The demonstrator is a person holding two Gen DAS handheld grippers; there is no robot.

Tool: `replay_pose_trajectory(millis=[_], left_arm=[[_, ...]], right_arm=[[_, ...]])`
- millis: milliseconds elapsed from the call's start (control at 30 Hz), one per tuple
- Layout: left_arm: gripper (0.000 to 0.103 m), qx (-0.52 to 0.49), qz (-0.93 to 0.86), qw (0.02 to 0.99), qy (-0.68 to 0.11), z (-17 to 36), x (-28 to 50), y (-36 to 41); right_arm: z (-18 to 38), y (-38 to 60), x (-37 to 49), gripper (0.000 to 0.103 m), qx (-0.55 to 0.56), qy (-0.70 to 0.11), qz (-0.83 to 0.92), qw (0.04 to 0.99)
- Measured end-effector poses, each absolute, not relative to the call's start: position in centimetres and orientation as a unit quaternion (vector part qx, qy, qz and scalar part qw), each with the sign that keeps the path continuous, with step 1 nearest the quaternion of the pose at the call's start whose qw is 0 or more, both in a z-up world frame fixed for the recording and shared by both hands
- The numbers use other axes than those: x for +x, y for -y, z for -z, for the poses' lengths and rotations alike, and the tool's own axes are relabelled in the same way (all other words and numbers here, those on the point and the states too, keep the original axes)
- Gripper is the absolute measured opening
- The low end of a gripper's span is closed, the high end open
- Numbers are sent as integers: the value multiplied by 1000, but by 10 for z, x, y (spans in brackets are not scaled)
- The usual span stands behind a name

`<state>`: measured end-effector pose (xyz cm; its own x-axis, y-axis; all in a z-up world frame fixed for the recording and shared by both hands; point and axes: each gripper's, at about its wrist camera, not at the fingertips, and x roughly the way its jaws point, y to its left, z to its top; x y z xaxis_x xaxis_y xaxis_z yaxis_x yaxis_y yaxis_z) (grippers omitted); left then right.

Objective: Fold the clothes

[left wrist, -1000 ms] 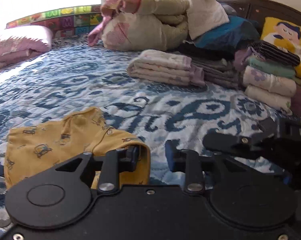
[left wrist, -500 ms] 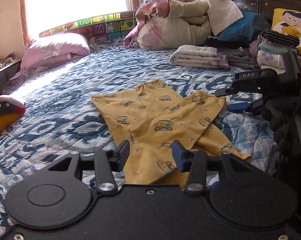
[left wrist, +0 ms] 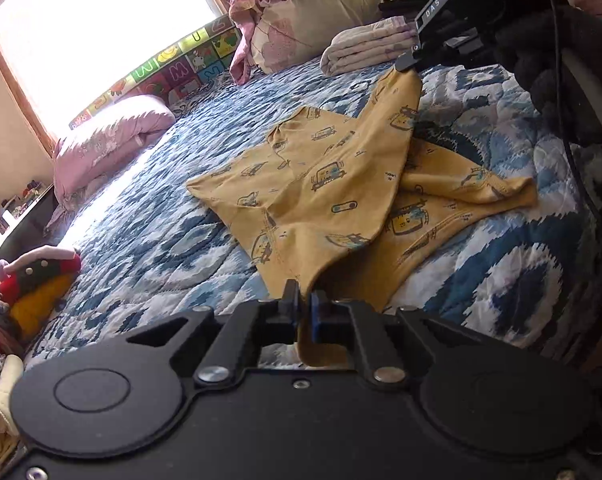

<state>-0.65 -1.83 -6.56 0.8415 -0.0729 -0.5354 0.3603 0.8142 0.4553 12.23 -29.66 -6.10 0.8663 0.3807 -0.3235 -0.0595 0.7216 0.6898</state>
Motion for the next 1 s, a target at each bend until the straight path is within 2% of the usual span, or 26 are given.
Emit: replay_pose_trajectory(millis=[167, 467, 700, 867, 1000], left_arm=[[4, 317, 134, 904, -252, 74, -11, 30], [4, 321, 144, 901, -253, 76, -12, 37], [4, 313, 157, 905, -243, 73, -14, 40], [4, 319, 170, 896, -259, 78, -11, 47], [7, 273, 228, 886, -298, 69, -13, 36]], right_arm=[[37, 323, 106, 5, 365, -175, -127, 905], [62, 338, 106, 5, 366, -225, -97, 898], [43, 347, 91, 5, 373, -159, -117, 907], [44, 350, 91, 5, 373, -159, -112, 907], [65, 348, 103, 6, 358, -229, -64, 903]])
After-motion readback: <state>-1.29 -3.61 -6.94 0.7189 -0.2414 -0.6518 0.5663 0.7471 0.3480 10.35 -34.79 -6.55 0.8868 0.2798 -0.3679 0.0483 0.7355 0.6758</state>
